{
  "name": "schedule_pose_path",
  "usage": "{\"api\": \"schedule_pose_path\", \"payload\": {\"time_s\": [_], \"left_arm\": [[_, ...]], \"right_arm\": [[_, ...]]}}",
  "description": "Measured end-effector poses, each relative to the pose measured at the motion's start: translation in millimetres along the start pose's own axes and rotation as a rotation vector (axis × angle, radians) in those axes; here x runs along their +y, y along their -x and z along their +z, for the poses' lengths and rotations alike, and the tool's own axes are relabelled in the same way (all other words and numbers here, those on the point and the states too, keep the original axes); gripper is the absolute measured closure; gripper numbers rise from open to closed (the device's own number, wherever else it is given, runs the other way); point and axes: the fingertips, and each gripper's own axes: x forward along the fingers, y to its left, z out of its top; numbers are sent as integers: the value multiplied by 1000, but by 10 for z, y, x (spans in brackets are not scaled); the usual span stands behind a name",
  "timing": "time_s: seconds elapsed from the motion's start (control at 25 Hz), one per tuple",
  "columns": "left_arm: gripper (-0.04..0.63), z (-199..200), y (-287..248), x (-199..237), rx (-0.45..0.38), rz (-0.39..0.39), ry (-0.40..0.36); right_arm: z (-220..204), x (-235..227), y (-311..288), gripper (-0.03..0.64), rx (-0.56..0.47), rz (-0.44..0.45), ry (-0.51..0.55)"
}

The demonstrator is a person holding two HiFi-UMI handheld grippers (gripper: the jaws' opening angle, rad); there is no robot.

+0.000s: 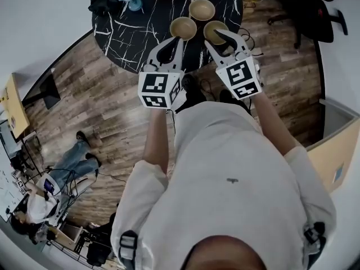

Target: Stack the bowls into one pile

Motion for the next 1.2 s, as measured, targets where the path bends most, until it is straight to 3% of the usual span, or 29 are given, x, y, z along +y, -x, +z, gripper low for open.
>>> {"api": "schedule_pose_path", "payload": {"time_s": [0.8, 1.2], "left_arm": [[588, -450, 53, 871, 69, -25, 99], [588, -704, 69, 902, 100, -27, 128]], "right_arm": [[-659, 612, -1069, 482, 302, 33, 263], [-1157, 669, -1379, 485, 415, 29, 448]]}}
